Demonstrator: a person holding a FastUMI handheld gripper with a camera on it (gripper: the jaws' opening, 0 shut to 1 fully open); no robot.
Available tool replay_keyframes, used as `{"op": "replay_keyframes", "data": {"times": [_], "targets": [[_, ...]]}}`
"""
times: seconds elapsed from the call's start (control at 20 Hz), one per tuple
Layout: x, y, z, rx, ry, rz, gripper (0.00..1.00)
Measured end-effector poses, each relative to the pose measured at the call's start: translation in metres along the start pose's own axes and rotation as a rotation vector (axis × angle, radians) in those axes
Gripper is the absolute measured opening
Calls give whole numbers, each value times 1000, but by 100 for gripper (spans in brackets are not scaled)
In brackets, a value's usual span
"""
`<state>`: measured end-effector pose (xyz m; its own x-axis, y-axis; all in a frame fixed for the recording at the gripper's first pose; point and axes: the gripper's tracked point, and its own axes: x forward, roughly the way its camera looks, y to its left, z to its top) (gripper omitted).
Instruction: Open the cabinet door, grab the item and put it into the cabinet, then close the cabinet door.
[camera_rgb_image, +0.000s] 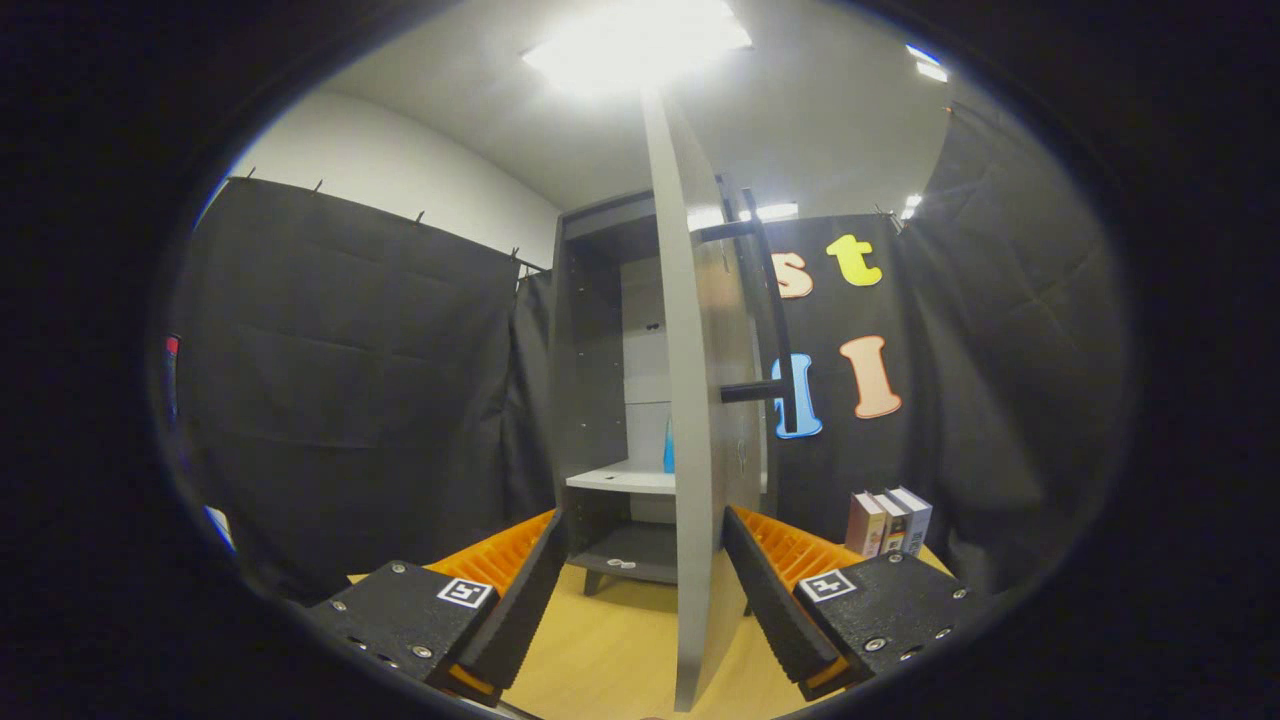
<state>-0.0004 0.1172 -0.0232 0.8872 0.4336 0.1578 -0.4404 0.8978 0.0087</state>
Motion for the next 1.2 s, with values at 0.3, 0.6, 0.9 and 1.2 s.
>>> {"op": "replay_keyframes", "data": {"times": [0.3,0.6,0.9,1.2], "targets": [[14,11,0,-9,-5,16,95],[43,32,6,-27,-18,34,95],[59,52,3,-54,-30,58,95],[80,75,6,-52,-62,80,95]]}}
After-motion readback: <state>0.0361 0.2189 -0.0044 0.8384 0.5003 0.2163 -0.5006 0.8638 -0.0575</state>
